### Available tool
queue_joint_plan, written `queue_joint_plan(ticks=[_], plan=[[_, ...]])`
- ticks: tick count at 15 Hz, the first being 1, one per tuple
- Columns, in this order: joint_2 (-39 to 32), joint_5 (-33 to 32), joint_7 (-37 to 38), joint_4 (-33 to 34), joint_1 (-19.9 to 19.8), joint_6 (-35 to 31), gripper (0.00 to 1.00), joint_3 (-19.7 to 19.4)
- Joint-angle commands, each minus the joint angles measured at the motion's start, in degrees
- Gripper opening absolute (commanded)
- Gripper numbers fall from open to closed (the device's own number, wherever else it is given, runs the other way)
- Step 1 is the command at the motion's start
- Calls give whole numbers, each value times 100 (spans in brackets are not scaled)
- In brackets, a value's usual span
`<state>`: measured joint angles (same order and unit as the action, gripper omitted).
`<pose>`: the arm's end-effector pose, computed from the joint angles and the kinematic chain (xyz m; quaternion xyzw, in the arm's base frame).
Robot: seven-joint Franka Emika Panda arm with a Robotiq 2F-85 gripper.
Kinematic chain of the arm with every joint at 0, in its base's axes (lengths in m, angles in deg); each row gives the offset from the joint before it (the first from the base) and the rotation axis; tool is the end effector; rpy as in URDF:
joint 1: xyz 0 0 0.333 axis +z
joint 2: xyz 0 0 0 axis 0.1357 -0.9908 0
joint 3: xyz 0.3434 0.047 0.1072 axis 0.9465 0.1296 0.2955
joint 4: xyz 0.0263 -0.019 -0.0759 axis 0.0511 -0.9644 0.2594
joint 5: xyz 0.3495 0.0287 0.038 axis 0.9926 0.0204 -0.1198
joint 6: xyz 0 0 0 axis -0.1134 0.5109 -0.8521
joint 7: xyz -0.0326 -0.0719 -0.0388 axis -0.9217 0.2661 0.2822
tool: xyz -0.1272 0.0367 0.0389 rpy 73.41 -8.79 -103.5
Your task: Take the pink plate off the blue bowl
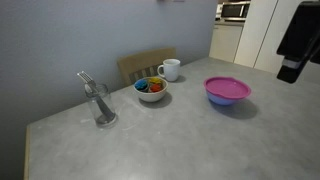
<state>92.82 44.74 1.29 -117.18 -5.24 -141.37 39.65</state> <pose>0.3359 0.1754 0.4399 0.9913 -0.1144 0.0207 0.0622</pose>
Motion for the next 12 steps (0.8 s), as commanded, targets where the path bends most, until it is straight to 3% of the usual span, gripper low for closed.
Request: queue_joint_plan(ticks=[1, 7, 12], plan=[[-32, -92, 70, 5, 221, 8, 100, -214], [-96, -485, 354, -154, 59, -846, 100, -416], [-326, -1462, 770, -218, -161, -1705, 100, -489]])
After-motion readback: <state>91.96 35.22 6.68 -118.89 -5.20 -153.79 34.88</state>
